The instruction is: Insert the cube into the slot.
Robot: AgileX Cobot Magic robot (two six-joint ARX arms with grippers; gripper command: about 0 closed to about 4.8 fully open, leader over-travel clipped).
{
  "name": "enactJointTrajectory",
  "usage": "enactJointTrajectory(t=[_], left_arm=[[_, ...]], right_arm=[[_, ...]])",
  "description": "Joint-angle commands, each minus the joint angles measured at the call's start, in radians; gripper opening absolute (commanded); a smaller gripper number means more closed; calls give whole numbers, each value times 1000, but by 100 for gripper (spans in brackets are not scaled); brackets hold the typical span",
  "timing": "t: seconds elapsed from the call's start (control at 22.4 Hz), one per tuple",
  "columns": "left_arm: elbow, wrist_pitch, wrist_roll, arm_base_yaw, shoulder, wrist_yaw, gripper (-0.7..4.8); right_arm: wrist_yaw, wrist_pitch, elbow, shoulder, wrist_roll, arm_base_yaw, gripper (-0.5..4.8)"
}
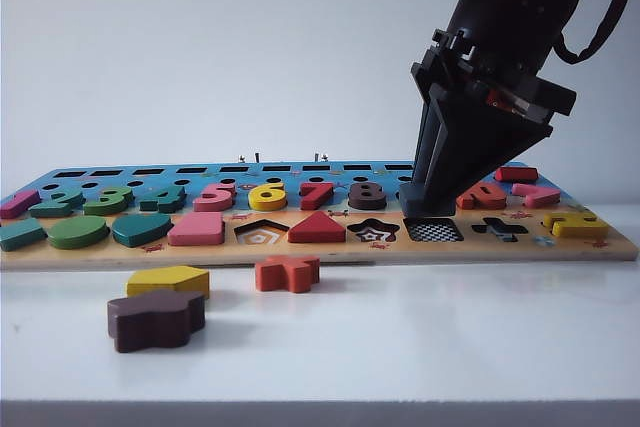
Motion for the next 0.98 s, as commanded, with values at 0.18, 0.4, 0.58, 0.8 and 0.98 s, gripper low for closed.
enactJointTrajectory(t=[0.18,0.4,0.58,0.8,0.98], left_arm=[[3,14,2,-1,1,8,17],[3,14,2,-1,1,8,17],[3,14,2,-1,1,8,17],[3,14,2,-1,1,8,17],[3,14,2,-1,1,8,17]], right_arm=[[-2,14,-6,0,-6,-12,121],[0,14,-6,0,-10,-14,120],[0,25,-12,1,-11,-14,116],[0,32,-29,4,-13,-14,115],[0,37,-30,6,-13,-14,115]])
